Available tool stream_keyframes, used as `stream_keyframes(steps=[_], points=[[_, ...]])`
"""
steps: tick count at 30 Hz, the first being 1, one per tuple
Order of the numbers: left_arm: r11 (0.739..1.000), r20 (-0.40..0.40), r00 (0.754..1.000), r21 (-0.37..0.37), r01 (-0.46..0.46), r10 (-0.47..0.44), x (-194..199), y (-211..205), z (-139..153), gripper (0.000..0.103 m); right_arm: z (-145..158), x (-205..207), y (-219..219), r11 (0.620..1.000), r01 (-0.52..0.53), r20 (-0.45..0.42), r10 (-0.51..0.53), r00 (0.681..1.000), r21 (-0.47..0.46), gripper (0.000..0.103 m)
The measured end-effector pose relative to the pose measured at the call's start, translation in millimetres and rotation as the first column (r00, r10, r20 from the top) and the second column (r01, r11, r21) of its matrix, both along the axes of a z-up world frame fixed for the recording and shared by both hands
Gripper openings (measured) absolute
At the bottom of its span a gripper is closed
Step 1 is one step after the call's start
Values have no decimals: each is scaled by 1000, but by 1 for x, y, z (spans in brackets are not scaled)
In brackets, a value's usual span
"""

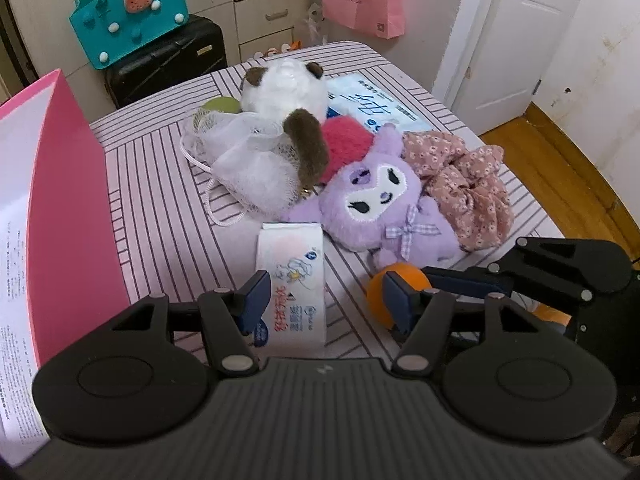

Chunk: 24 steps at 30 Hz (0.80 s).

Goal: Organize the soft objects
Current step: 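Grasp the white wet-wipes pack with the left gripper while the right grasps the orange sponge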

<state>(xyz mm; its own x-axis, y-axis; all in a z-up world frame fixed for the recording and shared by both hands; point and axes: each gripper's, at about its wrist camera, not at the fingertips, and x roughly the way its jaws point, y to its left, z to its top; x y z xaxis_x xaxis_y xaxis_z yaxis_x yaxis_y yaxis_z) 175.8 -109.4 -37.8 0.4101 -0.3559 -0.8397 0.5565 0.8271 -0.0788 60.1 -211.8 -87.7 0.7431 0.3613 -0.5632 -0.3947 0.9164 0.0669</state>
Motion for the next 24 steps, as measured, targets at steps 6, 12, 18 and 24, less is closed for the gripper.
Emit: stream_keyframes(steps=[6,12,18,24], points=[[1000,11,999,-2,-30,30,5,5,3,61,-1,3,3,1000,-7,3,7,1000,-4,39],[998,36,998,39,-51,50,12,2,-3,61,-4,0,6,999,-11,9,11,1000,-45,41],[996,47,999,90,-27,23,16,-9,-19,61,-11,2,5,1000,-18,-30,18,999,0,40],[993,44,997,101,-61,56,20,-4,-27,63,-12,5,2,999,-16,-29,17,999,29,37]])
